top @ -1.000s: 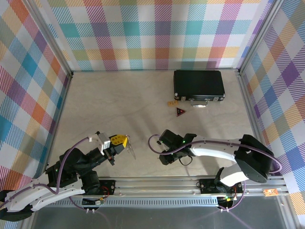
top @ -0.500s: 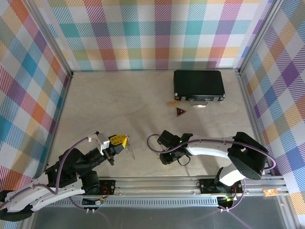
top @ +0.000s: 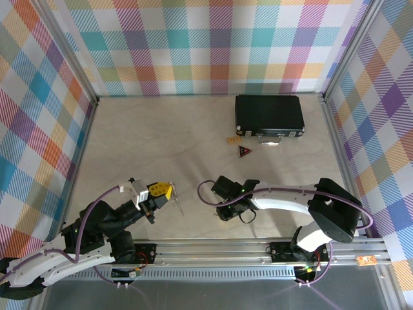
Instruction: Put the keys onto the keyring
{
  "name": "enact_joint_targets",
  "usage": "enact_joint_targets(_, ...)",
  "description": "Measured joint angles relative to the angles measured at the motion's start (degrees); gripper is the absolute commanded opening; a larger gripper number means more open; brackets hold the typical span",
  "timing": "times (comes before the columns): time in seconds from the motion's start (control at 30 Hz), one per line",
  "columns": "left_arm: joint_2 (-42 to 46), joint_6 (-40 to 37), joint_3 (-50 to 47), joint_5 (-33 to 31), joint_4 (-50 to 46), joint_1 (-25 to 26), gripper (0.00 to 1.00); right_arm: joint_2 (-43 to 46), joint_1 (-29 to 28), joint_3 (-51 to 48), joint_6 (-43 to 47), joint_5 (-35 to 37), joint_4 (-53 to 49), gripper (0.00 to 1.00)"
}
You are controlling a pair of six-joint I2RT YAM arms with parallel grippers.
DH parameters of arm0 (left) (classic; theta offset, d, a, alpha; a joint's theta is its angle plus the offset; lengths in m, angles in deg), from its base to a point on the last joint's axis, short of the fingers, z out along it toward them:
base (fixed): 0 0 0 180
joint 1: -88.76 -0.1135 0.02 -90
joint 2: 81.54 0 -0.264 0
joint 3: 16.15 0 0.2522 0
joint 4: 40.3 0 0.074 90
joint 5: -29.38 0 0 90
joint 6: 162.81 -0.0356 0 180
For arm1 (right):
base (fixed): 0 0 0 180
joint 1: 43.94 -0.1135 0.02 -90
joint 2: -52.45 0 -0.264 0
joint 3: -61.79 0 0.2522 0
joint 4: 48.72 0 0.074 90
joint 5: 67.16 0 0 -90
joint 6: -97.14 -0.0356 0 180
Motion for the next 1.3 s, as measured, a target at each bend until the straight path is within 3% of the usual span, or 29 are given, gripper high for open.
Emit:
enact_joint_targets(0.53,0.00,0.00,0.00,0.00,0.00,0.00,0.00,-0.20,0.00,0.00,0.35,0.37,-1.73,0.07)
enact_joint_targets(1.0,0.28,0.00,-0.09,-0.02,0.00,0.00,0.00,4.85,1.99,0.44,1.68,7.43,-3.87,0.00)
enact_joint_targets(1.13,0.28,0.00,-0.09,-0.04,0.00,0.00,0.00,7.06,2.23,0.04,0.74,12.96,0.50,0.00)
enact_joint_targets(1.3,0.28,0.00,-0.09,-0.04,0.00,0.00,0.00,10.54,2.27,-5.62,0.20,17.68,13.55,0.00)
